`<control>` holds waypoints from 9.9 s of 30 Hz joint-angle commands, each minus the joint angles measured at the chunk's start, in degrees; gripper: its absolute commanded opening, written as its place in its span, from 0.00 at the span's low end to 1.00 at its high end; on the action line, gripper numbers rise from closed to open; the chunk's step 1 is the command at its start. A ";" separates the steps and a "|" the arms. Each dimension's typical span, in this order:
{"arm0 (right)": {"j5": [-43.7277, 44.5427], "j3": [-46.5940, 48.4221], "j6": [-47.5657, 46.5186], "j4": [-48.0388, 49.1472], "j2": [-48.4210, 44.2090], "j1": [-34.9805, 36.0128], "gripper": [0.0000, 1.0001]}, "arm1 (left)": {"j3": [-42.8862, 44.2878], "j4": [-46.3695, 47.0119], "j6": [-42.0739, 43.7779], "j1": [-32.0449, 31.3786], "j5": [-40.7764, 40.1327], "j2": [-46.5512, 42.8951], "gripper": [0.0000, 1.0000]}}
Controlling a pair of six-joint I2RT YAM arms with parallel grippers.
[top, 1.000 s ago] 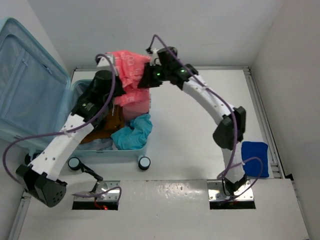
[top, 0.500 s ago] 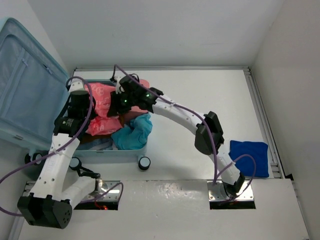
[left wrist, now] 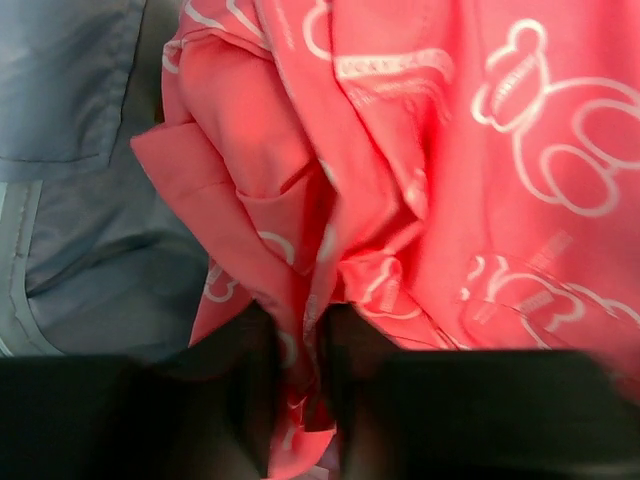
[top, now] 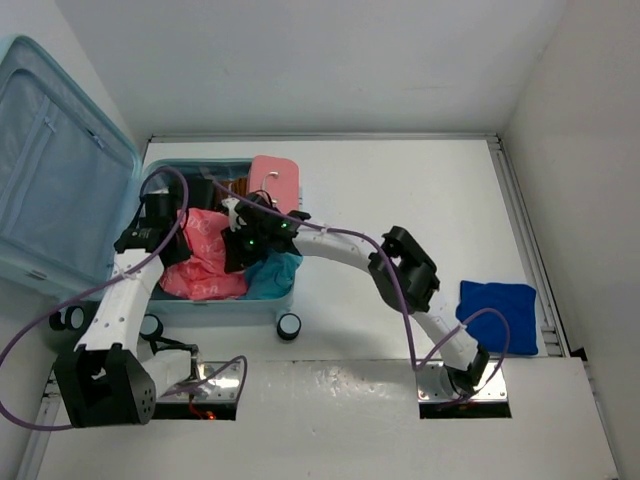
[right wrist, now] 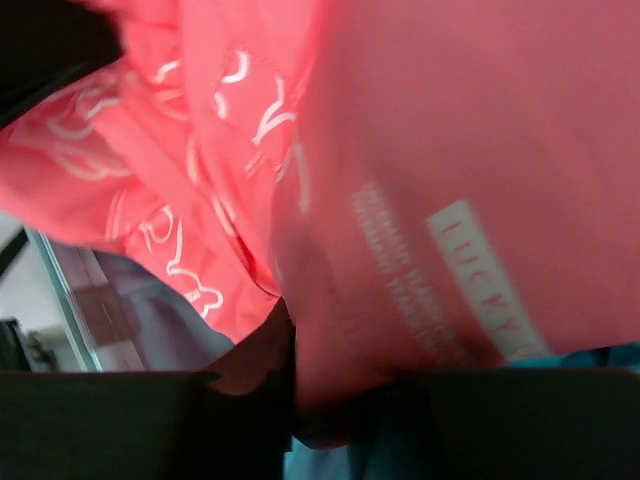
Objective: Pack the luggage
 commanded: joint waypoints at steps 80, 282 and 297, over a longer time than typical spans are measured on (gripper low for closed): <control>-10.58 -43.61 -40.44 -38.52 -62.31 -90.76 0.91 | 23.85 14.79 61.66 -28.46 47.26 11.58 0.89; -21.11 -10.39 2.96 9.11 -21.79 -29.08 0.78 | 64.60 21.57 80.27 6.56 -16.82 26.43 0.09; -26.64 -20.23 13.32 12.70 -26.10 -36.56 0.76 | 73.25 22.79 68.51 -50.40 -23.24 35.97 1.00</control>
